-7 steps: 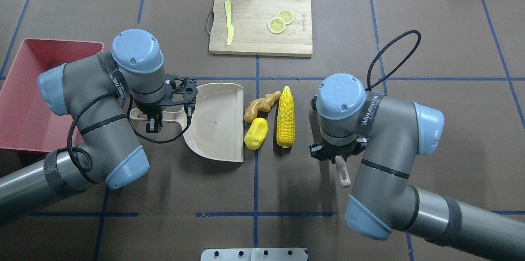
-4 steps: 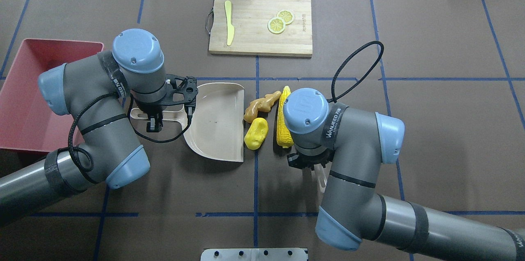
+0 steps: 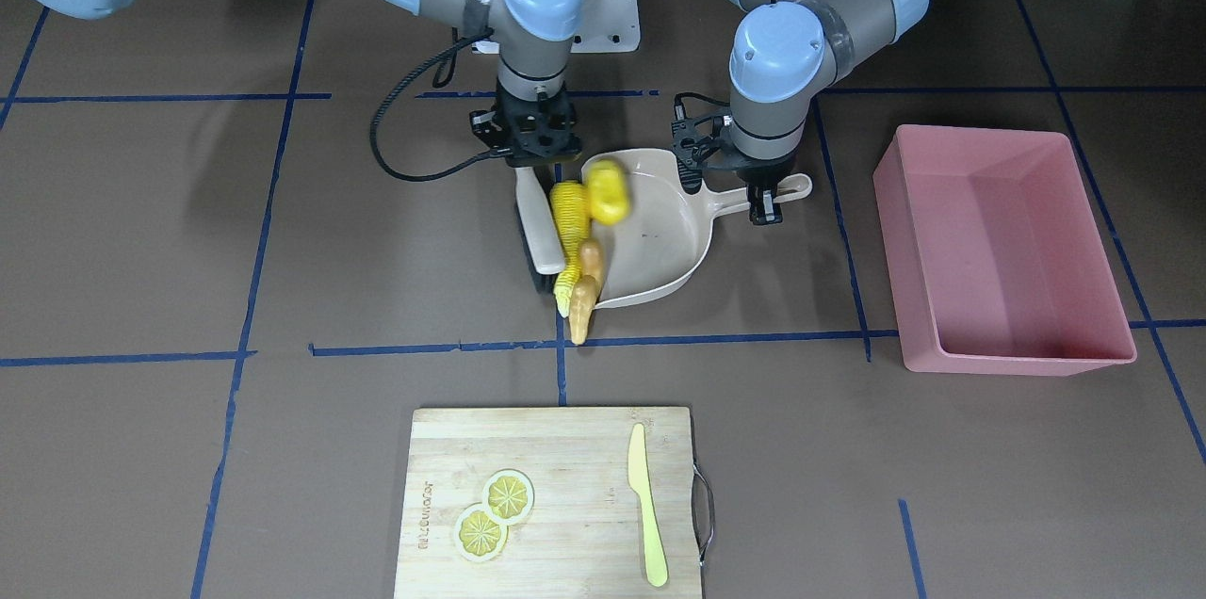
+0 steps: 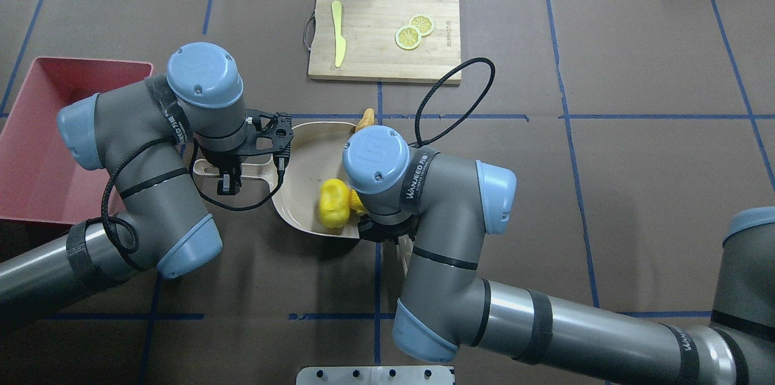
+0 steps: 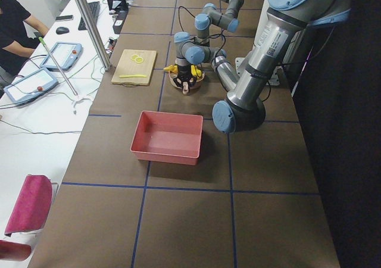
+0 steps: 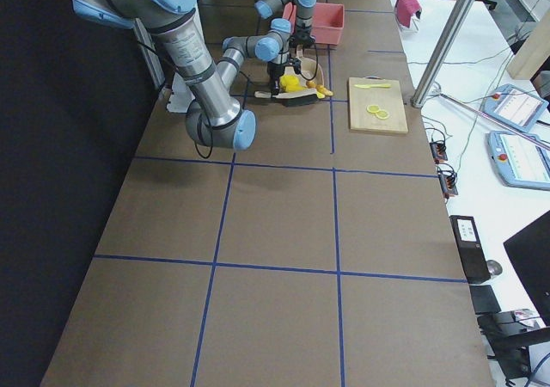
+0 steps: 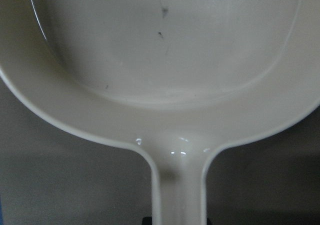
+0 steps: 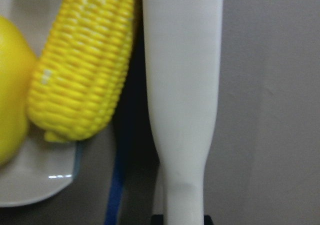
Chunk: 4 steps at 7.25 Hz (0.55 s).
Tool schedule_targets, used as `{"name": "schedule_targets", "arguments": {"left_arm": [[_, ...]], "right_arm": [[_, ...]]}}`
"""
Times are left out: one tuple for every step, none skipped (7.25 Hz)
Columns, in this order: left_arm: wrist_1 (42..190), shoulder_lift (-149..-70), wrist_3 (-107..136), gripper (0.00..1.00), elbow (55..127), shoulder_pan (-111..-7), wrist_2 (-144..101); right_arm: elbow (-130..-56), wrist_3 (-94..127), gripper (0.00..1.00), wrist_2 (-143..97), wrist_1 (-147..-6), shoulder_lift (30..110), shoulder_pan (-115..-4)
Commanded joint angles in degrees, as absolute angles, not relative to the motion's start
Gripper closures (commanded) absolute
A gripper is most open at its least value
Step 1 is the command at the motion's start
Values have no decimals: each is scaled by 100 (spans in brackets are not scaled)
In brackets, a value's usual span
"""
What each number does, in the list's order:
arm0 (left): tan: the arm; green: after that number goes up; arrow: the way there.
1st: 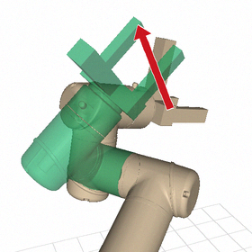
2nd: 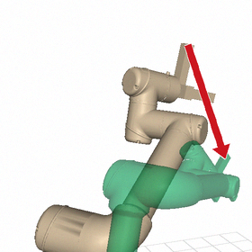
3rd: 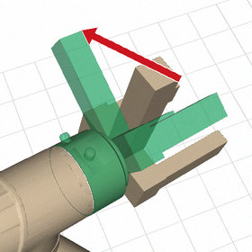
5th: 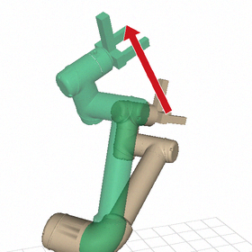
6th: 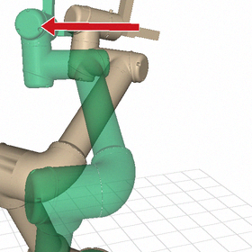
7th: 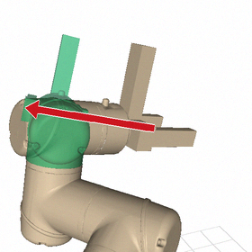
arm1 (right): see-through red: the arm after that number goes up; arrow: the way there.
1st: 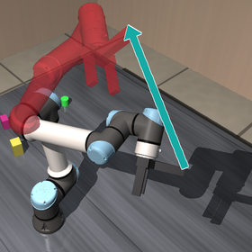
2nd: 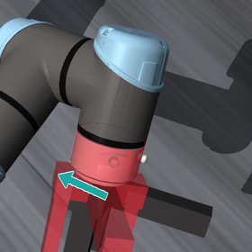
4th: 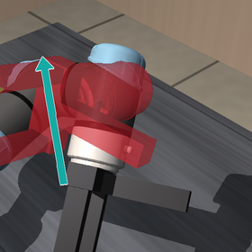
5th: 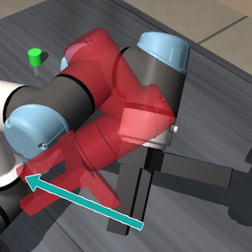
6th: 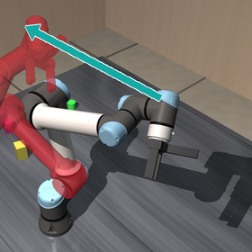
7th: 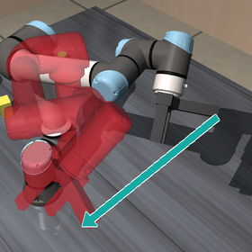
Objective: Sweep and dump trash into bin
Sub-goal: 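Sweep the vegetables into the dustpan with the brush in the right gripper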
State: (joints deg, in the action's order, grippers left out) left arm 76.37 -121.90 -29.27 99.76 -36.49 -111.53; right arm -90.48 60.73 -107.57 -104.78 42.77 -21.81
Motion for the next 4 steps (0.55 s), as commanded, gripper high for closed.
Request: {"name": "schedule_targets", "arguments": {"left_arm": [[7629, -12199, -2918, 98, 9976, -3647, -11153], [7638, -12199, -2918, 98, 9976, -3647, -11153], [7629, -12199, -2909, 98, 9976, -3647, -11153], [7629, -12199, -2909, 97, 9967, -3647, -11153]], "right_arm": [[-8816, 6152, 100, -10758, -10406, 3929, -2101], [-8815, 6196, 100, -10758, -10406, 3850, -2074], [-8824, 6275, 100, -10758, -10406, 3824, -2039], [-8807, 6301, 100, -10749, -10406, 3806, -2004]]}}
